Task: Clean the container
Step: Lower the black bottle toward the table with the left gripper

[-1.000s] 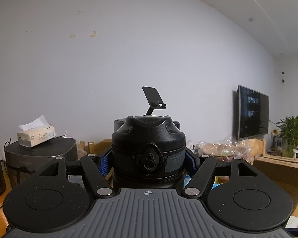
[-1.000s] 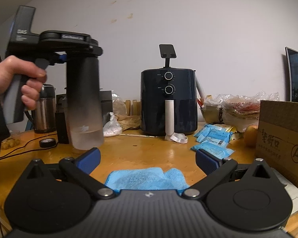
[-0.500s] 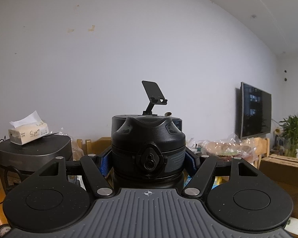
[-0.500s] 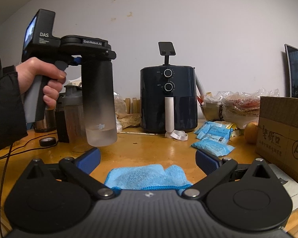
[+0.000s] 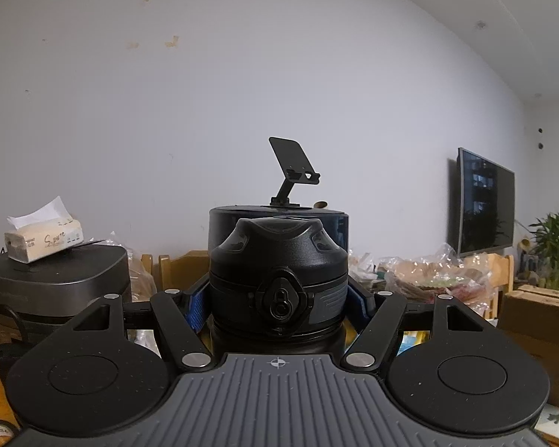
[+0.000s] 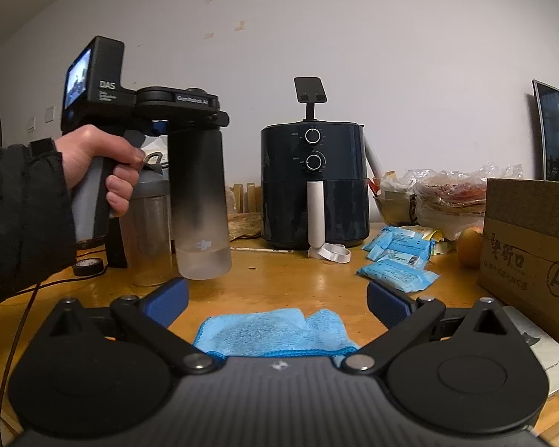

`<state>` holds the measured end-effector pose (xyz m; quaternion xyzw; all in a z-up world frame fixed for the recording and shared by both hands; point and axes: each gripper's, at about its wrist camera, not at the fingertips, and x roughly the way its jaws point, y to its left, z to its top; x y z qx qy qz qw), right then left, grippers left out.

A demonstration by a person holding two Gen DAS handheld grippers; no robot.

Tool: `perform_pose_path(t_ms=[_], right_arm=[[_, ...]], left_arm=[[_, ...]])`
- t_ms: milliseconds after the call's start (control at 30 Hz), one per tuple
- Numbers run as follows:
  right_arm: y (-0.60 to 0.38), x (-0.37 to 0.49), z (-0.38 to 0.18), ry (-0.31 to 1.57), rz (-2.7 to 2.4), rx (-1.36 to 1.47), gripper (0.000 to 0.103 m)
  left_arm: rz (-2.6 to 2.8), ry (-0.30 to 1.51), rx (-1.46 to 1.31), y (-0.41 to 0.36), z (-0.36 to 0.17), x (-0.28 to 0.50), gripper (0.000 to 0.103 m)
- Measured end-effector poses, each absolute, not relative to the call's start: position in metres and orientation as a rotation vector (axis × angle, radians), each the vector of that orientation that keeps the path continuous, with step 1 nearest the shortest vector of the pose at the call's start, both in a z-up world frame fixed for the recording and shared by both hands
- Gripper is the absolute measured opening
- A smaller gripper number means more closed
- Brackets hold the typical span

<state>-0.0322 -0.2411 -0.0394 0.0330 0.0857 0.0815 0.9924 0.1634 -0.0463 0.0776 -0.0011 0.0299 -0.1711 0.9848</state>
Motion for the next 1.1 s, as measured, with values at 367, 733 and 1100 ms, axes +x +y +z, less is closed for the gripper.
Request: perform_pose_path(t_ms=[367,733,1100], right_arm=[[-0.245,-0.029,-0.041,0.178,0.161,0.073,0.103],[-0.249,-0.026,-0.045,0.189,0.158,0.078,0.103],[-0.251,-0.024,-0.046,0.194,0.158,0.082,0.103]], left_arm=[[-0.352,0.064,0.006,-0.060,0.073,0.179,0.068],[-0.355,0.077,0.010,-0.070,0.067,0.194,0.068],[-0.353,0.090,0.007,-0.073,0.058,0.200,0.068]])
